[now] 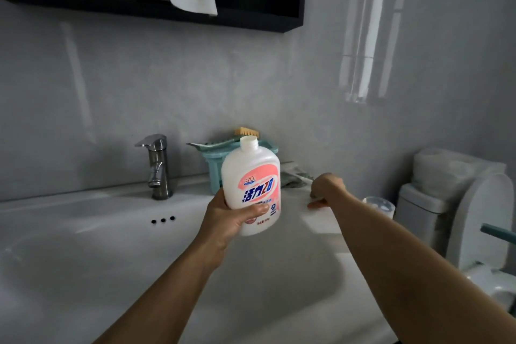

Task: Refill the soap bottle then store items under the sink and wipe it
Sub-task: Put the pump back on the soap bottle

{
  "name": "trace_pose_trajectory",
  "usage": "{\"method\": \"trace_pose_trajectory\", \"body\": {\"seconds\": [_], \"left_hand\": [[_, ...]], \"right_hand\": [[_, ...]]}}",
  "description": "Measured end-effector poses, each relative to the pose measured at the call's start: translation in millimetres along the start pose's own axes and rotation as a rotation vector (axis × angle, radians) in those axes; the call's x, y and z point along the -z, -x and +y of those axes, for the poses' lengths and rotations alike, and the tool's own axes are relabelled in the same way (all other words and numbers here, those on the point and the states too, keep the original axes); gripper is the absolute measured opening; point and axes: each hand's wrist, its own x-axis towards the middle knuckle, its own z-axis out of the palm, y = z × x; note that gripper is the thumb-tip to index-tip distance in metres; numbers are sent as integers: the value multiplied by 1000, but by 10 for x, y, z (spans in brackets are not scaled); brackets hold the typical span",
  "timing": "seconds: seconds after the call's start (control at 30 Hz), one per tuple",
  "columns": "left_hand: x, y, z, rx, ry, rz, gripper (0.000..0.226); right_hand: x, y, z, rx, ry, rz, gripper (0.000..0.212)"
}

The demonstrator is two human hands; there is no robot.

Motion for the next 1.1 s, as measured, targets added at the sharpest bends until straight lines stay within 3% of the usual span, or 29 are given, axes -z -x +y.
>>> {"method": "trace_pose_trajectory", "body": {"seconds": [0.13, 0.23, 0.43, 0.5, 0.6, 0.67, 0.77, 0.87, 0.93, 1.1], "left_hand": [[6, -14, -16, 9, -1, 1, 45], [25, -21, -15, 5, 3, -1, 46], [31, -4, 41, 2, 14, 12, 42], [31, 13, 62, 6, 18, 14, 42], [15, 33, 95, 15, 17, 9, 42], [2, 48, 112, 25, 18, 5, 41], [-1, 63, 116, 38, 20, -11, 42], [1, 74, 101, 57, 14, -30, 43], [11, 86, 88, 73, 6, -48, 43], [53, 66, 42, 79, -20, -78, 46]], "right_hand": [[49, 79, -29, -91, 220, 18, 28], [43, 203, -72, -143, 246, 34, 34], [30, 164, -26, -65, 4, 144, 25], [82, 224, -50, -14, -151, 115, 12], [252, 355, -112, -20, -376, 110, 7], [400, 421, -185, -119, -414, 171, 29], [611, 531, -308, -111, -315, 199, 33], [769, 615, -337, 71, -113, 185, 11], [891, 653, -381, 162, -84, 193, 30], [1181, 894, -620, 177, 156, 333, 50]]}}
